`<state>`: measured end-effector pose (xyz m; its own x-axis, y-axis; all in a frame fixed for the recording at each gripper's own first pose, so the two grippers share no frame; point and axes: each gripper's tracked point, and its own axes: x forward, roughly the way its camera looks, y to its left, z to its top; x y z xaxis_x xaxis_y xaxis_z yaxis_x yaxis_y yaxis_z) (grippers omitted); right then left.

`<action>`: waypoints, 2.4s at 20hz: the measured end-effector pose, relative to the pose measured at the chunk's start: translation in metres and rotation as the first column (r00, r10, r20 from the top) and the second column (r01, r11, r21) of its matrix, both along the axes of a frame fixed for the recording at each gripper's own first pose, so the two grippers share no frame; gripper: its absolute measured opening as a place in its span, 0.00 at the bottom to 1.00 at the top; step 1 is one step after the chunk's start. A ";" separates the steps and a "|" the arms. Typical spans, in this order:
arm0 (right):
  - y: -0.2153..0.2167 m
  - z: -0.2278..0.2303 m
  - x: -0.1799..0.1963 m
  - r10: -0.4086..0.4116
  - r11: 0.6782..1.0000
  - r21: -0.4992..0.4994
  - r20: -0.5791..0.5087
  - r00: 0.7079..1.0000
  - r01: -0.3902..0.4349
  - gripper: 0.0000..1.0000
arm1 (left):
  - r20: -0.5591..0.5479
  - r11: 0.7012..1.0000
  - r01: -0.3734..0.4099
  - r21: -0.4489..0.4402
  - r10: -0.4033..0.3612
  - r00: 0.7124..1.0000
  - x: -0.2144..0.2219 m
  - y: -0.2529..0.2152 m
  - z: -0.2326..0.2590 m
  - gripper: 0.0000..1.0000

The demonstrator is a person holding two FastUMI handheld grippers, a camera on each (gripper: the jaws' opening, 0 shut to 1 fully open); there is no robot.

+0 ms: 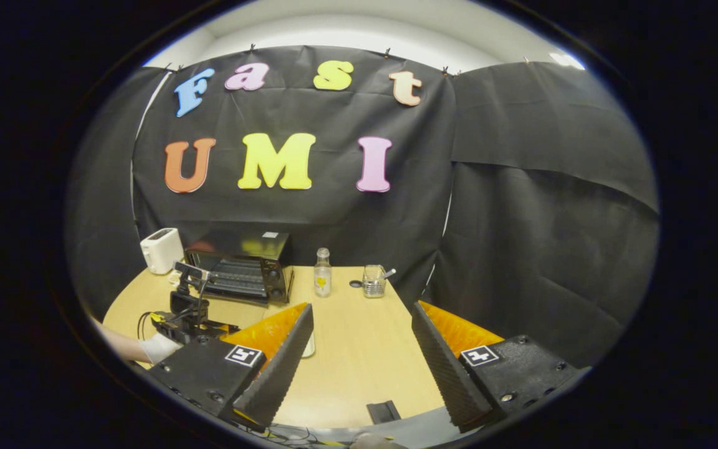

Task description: Open the electric oven with the left hand, put the food in, and close the electric oven.

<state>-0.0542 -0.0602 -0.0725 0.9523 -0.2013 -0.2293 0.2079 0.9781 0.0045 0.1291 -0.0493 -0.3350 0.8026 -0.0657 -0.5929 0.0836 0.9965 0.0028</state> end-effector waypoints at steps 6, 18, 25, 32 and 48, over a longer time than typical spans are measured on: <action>-0.003 -0.008 0.006 -0.002 1.000 0.014 -0.011 1.000 0.002 0.99 | 0.078 0.999 -0.001 0.050 -0.002 0.997 0.000 0.010 0.016 0.97; 0.012 -0.080 0.120 0.170 0.985 0.026 -0.114 0.979 -0.168 0.99 | 0.359 0.999 -0.046 -0.021 0.050 0.932 -0.069 0.056 0.175 0.97; 0.039 -0.160 0.202 0.329 0.944 0.120 -0.256 0.909 -0.308 1.00 | 0.421 0.980 -0.193 -0.052 0.197 0.886 -0.102 0.096 0.255 0.96; 0.068 -0.252 0.254 0.449 0.890 0.299 -0.437 0.779 -0.345 0.75 | 0.455 0.957 -0.290 -0.009 0.263 0.851 -0.127 0.093 0.301 0.96; 0.075 -0.309 0.275 0.534 0.837 0.487 -0.625 0.570 -0.250 0.02 | 0.417 0.916 -0.402 0.012 0.360 0.834 -0.122 0.056 0.306 0.96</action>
<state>0.2209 0.0152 -0.3813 0.4138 0.3677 -0.8328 -0.1227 0.9290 0.3492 0.0071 0.0070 -0.0290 0.9199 0.3346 -0.2045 -0.3317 0.9421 0.0496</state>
